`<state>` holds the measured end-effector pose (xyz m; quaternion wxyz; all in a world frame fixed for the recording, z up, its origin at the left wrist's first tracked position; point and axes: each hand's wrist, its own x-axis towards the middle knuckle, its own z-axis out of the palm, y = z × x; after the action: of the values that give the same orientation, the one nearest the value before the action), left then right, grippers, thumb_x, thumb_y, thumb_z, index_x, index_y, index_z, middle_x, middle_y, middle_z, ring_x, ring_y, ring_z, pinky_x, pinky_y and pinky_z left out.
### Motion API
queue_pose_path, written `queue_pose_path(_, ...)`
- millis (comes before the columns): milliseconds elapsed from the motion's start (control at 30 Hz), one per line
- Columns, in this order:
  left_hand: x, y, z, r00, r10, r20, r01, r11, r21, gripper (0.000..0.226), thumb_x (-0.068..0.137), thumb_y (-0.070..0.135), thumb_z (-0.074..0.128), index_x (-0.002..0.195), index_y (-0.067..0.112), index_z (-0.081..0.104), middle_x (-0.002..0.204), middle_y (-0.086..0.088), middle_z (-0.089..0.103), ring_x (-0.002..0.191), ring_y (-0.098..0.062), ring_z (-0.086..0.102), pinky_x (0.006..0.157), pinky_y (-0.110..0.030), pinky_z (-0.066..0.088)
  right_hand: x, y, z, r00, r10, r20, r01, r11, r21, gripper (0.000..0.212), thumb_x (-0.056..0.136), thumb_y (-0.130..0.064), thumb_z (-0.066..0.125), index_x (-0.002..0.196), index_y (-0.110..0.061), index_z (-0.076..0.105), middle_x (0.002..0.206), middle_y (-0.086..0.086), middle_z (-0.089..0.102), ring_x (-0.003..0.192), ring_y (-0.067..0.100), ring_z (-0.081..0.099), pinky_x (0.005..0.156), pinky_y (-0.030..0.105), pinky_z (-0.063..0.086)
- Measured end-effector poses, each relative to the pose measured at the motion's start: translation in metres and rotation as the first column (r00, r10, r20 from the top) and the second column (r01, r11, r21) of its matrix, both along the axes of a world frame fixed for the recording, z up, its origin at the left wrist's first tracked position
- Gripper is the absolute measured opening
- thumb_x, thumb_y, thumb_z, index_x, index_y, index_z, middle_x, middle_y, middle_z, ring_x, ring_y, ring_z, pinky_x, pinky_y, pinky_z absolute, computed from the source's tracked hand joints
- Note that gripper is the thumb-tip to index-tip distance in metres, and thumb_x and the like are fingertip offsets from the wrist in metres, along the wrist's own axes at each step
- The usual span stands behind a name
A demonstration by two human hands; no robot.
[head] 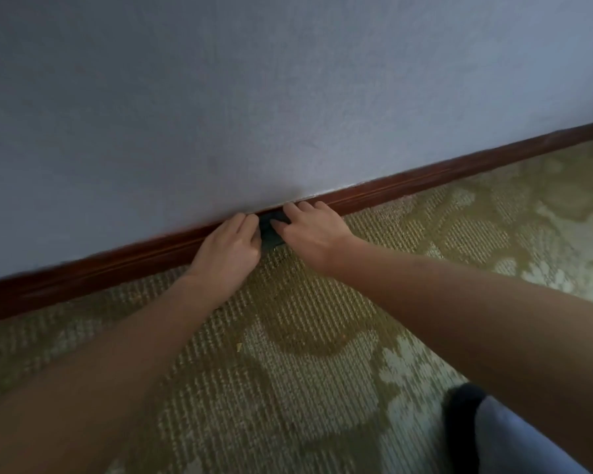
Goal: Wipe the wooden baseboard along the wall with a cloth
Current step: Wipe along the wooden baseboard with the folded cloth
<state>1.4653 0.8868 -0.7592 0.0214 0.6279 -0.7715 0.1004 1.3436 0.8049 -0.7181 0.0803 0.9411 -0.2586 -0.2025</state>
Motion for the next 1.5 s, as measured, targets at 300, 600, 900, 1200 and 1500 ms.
queue_pose_path(300, -0.046, -0.039, -0.007, 0.999, 0.024, 0.048, -0.019, 0.994, -0.104, 0.022, 0.06, -0.016, 0.07, 0.081, -0.015, 0.067, 0.07, -0.019, 0.059, 0.062, -0.032, 0.059, 0.053, -0.032, 0.049, -0.052, -0.059, -0.013, 0.984, 0.149, 0.101, -0.148, 0.989, -0.015, 0.052, 0.092, -0.014, 0.046, 0.142, -0.019, 0.032, 0.127, 0.011, 0.043, 0.116, 0.03, 0.043, 0.093, 0.037, 0.034)
queue_pose_path(600, -0.062, -0.048, -0.005, 0.987, 0.083, 0.137, -0.081, 0.997, -0.021, 0.034, 0.051, -0.01, 0.08, 0.083, -0.012, 0.069, 0.071, -0.016, 0.059, 0.062, -0.029, 0.058, 0.055, -0.032, 0.05, -0.075, -0.08, -0.034, 0.933, 0.246, 0.264, -0.246, 0.969, -0.031, 0.056, 0.091, -0.014, 0.048, 0.144, -0.02, 0.029, 0.127, 0.011, 0.042, 0.117, 0.029, 0.041, 0.092, 0.037, 0.032)
queue_pose_path(900, -0.09, -0.078, -0.009, 0.989, 0.04, 0.144, -0.04, 0.999, 0.001, 0.032, 0.061, -0.006, 0.076, 0.092, -0.007, 0.07, 0.081, -0.012, 0.062, 0.073, -0.025, 0.059, 0.067, -0.031, 0.053, -0.114, -0.113, -0.039, 0.919, 0.2, 0.341, -0.212, 0.977, 0.0, 0.059, 0.082, -0.006, 0.059, 0.138, -0.015, 0.042, 0.114, 0.016, 0.052, 0.104, 0.033, 0.049, 0.083, 0.04, 0.037)
queue_pose_path(1200, -0.116, -0.1, -0.01, 0.988, 0.053, 0.142, -0.052, 0.999, -0.012, 0.033, 0.06, -0.002, 0.078, 0.092, -0.004, 0.071, 0.082, -0.008, 0.062, 0.074, -0.02, 0.059, 0.066, -0.026, 0.051, -0.14, -0.119, -0.055, 0.818, 0.098, 0.567, -0.108, 0.994, -0.016, 0.056, 0.061, 0.008, 0.077, 0.114, -0.001, 0.064, 0.079, 0.021, 0.059, 0.067, 0.034, 0.057, 0.061, 0.035, 0.044)
queue_pose_path(1500, -0.133, -0.116, -0.009, 0.991, 0.056, 0.125, -0.055, 0.998, -0.015, 0.028, 0.062, -0.009, 0.075, 0.089, -0.011, 0.068, 0.078, -0.014, 0.06, 0.069, -0.026, 0.058, 0.061, -0.031, 0.052, -0.16, -0.15, -0.048, 0.839, 0.218, 0.499, -0.197, 0.976, -0.095, 0.062, 0.06, 0.005, 0.076, 0.12, -0.005, 0.061, 0.085, 0.02, 0.06, 0.074, 0.035, 0.058, 0.066, 0.038, 0.044)
